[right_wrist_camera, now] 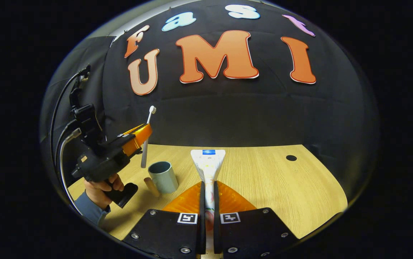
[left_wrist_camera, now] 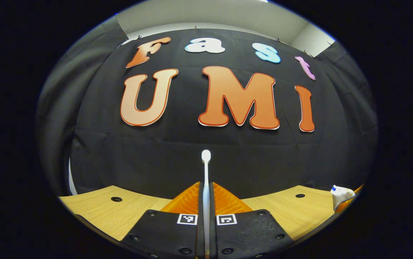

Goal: Put the toothbrush and toothpaste on the desktop into the cup, then pick up the cup and place it on the coaster on the desktop.

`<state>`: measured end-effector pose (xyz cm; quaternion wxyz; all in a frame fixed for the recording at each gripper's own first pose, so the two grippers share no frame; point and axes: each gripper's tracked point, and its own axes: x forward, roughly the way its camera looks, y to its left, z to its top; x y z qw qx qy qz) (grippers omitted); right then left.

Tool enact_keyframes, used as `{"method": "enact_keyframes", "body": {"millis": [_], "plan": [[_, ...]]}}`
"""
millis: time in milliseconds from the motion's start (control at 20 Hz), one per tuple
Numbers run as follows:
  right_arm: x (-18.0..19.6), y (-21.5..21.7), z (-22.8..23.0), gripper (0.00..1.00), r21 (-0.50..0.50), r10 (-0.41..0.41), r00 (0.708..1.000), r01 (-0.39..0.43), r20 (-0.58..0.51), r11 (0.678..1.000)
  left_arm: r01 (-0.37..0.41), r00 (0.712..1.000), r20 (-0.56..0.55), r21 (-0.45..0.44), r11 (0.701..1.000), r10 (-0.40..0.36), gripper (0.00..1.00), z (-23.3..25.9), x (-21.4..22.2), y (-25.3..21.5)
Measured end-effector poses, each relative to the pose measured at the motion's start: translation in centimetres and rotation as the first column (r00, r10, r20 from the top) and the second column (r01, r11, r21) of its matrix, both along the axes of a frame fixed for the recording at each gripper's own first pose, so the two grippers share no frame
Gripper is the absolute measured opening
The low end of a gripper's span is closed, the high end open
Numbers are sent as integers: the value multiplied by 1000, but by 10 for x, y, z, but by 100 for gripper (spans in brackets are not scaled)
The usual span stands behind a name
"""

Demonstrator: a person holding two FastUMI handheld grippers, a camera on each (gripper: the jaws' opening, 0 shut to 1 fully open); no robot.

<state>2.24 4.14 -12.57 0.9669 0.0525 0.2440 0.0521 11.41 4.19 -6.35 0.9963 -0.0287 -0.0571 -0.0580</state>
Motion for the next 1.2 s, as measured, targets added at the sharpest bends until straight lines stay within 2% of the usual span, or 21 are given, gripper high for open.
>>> {"method": "enact_keyframes", "body": {"millis": [350, 750, 1200], "plan": [[12, -1, -9, 9, 3, -3, 1000, 3, -7, 1000, 8, 999, -34, -30, 1000, -9, 5, -37, 24, 1], [13, 5, -17, 8, 9, 10, 1000, -10, -20, 1000, 28, 996, -85, -89, 996, -35, 5, -68, 33, 2], [10, 1, -19, 9, 13, 4, 1000, -4, -24, 1000, 63, 993, -89, -147, 987, -76, 7, -70, 28, 6]]}}
